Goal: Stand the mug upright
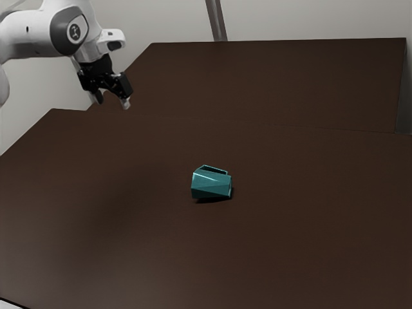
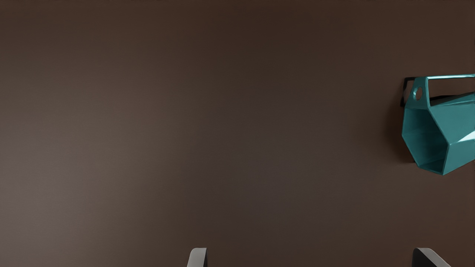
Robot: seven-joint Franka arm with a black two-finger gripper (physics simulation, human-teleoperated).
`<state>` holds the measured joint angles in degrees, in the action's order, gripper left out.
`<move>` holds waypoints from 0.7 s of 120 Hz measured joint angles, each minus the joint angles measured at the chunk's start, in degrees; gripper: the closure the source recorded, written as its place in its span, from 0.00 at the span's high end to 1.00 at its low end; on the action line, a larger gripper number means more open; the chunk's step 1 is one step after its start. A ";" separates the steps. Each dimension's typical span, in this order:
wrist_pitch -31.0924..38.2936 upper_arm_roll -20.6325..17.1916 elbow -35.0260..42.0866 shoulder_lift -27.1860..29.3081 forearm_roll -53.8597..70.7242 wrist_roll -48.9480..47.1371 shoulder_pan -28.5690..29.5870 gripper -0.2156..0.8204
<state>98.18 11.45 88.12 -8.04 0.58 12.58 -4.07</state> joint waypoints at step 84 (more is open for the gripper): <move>31.27 3.25 43.01 21.21 -21.80 15.71 8.91 0.79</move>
<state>129.45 14.70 131.13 13.16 -21.22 28.29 4.84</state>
